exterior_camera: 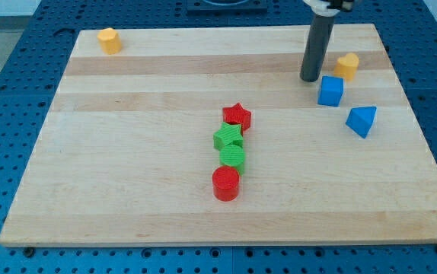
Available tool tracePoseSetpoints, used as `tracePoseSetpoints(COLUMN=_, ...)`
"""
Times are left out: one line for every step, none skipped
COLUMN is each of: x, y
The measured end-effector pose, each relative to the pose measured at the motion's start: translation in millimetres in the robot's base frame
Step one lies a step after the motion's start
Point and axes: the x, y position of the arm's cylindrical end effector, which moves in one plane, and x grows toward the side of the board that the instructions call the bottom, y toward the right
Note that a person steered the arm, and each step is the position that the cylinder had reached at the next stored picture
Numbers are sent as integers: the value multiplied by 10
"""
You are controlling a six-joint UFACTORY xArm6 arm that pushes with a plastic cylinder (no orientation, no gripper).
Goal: Slide the yellow heart slightly left
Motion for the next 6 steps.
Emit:
tracePoseSetpoints(x=70, y=417)
tracePoseSetpoints(x=72, y=812)
tracePoseSetpoints(x=72, y=1282)
tracePoseSetpoints(x=-43, y=1644)
tracePoseSetpoints(x=-293, y=1417)
tracePoseSetpoints(x=-391, y=770)
